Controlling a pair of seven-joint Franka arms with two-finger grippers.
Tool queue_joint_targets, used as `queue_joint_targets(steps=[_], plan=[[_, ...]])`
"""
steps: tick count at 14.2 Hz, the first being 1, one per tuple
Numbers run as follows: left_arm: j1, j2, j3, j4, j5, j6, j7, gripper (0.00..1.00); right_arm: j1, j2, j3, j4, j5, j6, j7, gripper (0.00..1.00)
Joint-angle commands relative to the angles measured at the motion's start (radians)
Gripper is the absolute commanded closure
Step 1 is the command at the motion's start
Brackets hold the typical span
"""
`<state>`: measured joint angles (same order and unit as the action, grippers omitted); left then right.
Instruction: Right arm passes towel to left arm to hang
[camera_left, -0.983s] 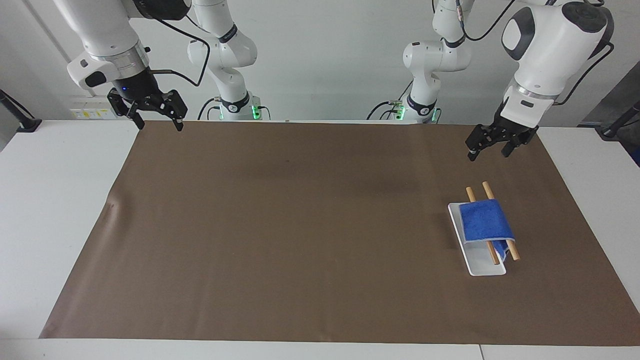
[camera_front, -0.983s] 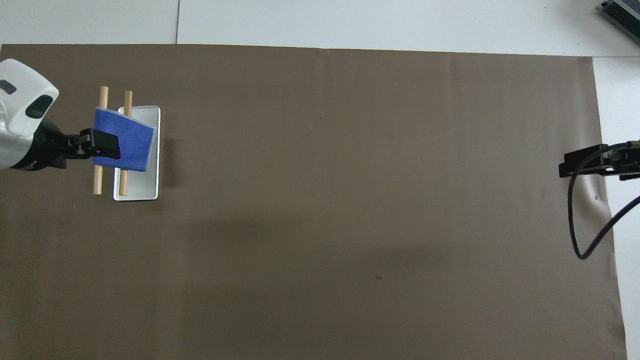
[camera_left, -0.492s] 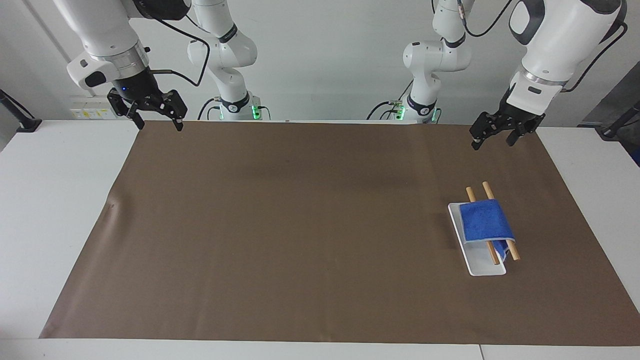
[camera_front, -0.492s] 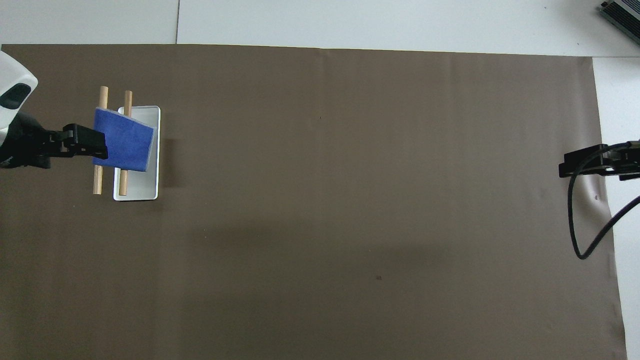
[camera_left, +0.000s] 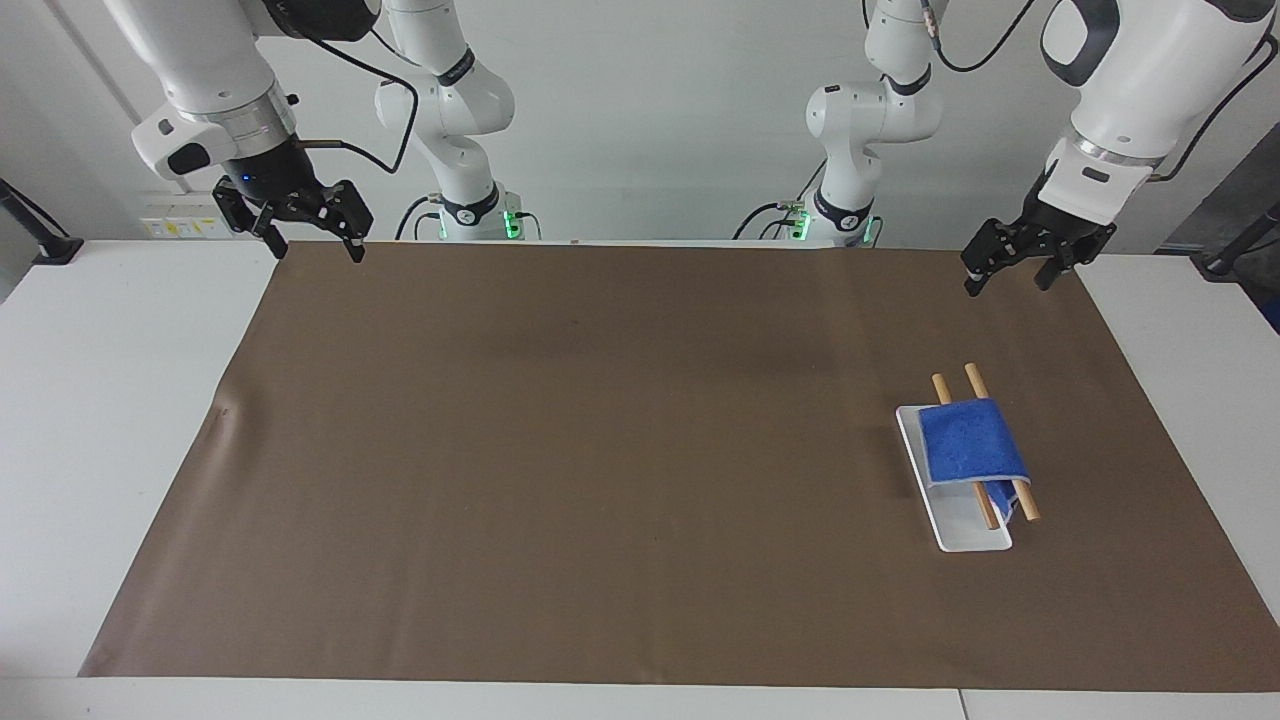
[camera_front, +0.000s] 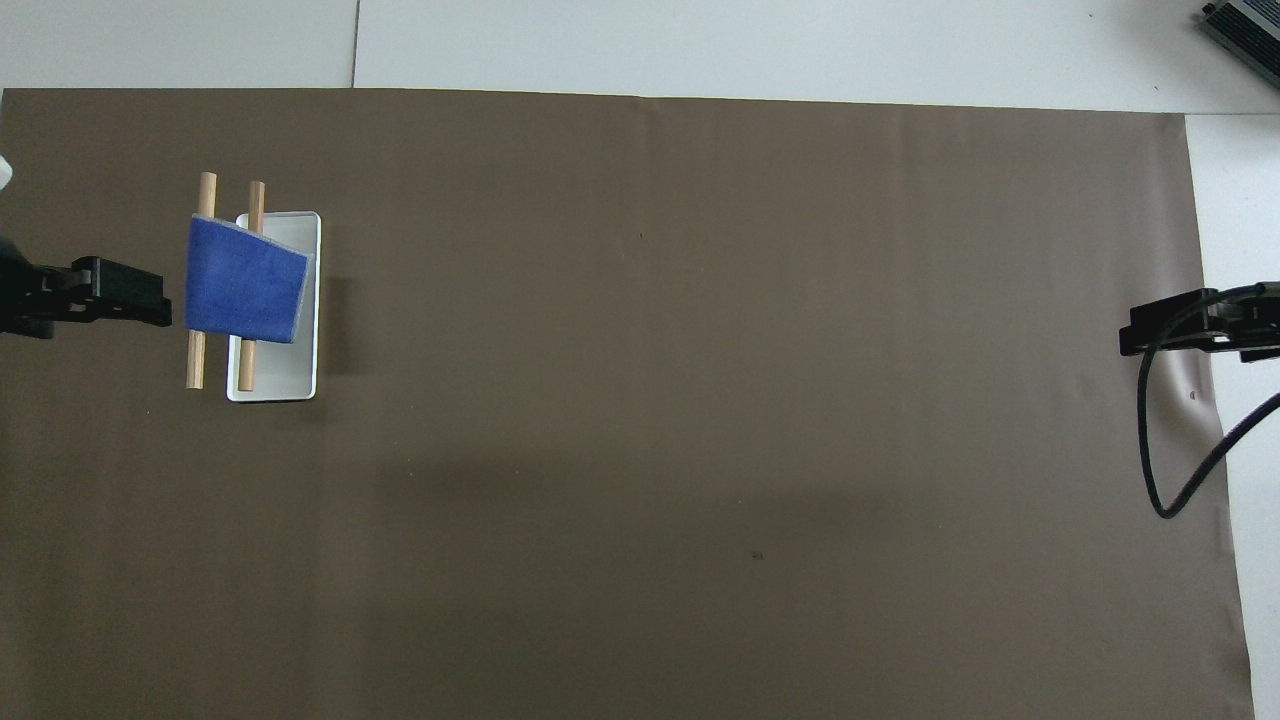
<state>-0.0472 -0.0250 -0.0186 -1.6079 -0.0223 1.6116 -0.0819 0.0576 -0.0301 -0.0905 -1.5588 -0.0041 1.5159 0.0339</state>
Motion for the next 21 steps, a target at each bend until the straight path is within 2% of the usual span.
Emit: queue_joint_targets(steps=[1,5,14,21], plan=[[0.004,-0.009,0.023,0.006,0.021,-0.010,0.077,0.00,-0.004,-0.013,0.000,-0.015,0.019,-0.013,-0.012,0.00],[-0.011,-0.007,0.023,0.017,0.065,-0.032,0.094,0.00,-0.005,-0.013,0.000,-0.015,0.019,-0.013,-0.012,0.00],[-0.011,-0.012,0.022,0.019,0.064,-0.038,0.111,0.00,-0.005,-0.013,0.000,-0.015,0.019,-0.013,-0.012,0.00],[-0.010,-0.030,0.017,0.020,0.050,-0.098,0.094,0.00,-0.005,-0.013,0.000,-0.014,0.019,-0.013,-0.012,0.00]])
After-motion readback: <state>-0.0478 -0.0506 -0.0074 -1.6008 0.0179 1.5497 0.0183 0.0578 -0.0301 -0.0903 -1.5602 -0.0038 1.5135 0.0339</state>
